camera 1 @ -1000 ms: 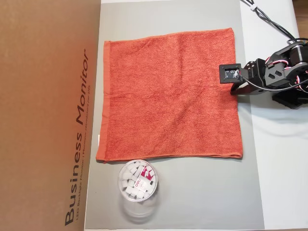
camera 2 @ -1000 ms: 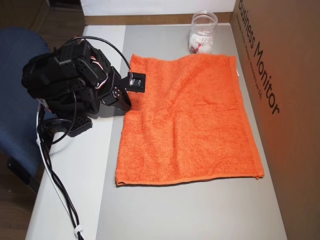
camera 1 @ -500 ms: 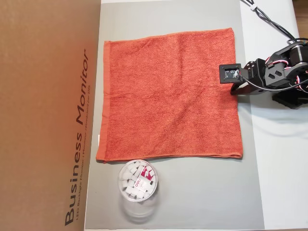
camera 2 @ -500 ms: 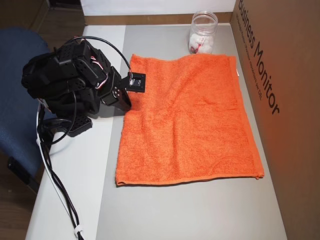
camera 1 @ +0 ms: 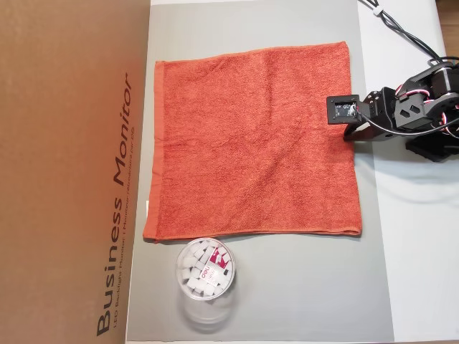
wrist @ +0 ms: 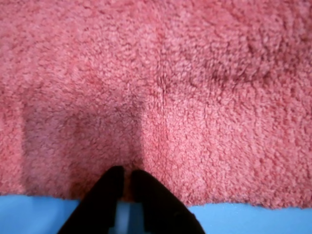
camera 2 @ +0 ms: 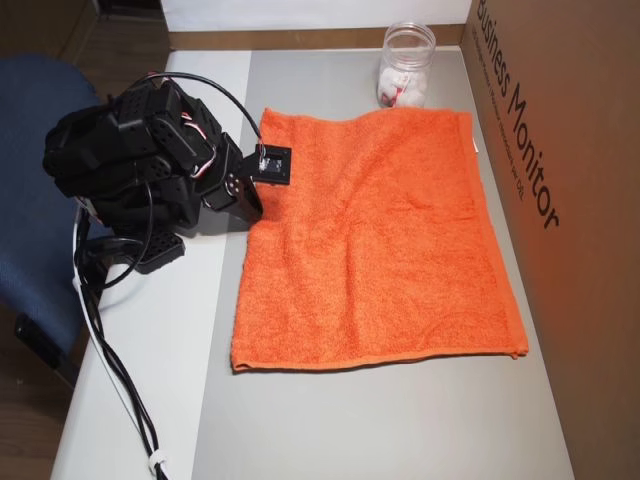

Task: Fold the blanket.

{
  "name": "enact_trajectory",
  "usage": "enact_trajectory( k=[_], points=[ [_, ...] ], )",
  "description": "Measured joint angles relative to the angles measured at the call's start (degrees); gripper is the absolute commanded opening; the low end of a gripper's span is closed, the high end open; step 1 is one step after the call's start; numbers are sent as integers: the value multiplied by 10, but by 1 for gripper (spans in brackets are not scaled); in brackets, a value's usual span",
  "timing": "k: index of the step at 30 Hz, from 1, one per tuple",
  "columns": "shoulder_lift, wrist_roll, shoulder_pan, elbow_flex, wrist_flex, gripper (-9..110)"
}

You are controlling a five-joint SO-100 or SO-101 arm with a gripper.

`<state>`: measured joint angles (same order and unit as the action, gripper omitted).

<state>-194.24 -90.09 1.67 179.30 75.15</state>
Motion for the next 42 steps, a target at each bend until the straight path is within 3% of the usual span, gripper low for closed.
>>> enact_trajectory(
  k=[22,36,42],
  points=[
    [1,0,2,-17,9,0],
    [4,0,2,-120,9,0],
    [106,-7,-20,-209,9,0]
  ],
)
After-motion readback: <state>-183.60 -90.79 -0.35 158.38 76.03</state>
